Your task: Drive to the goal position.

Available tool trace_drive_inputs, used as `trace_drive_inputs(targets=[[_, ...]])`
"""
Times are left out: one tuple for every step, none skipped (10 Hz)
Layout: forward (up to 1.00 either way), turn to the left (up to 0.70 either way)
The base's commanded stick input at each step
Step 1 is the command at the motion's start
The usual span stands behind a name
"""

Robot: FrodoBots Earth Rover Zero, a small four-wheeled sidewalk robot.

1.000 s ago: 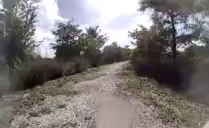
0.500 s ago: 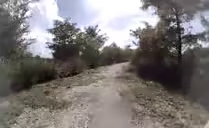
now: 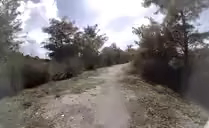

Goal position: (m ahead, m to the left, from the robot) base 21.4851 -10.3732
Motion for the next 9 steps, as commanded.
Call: trace_drive_inputs(targets=[[0.85, 0.0], [0.85, 0.0], [0.85, 0.0], [0.85, 0.0], [0.85, 0.0], [0.85, 0.0], [0.85, 0.0], [0.85, 0.0], [0.85, 0.0]])
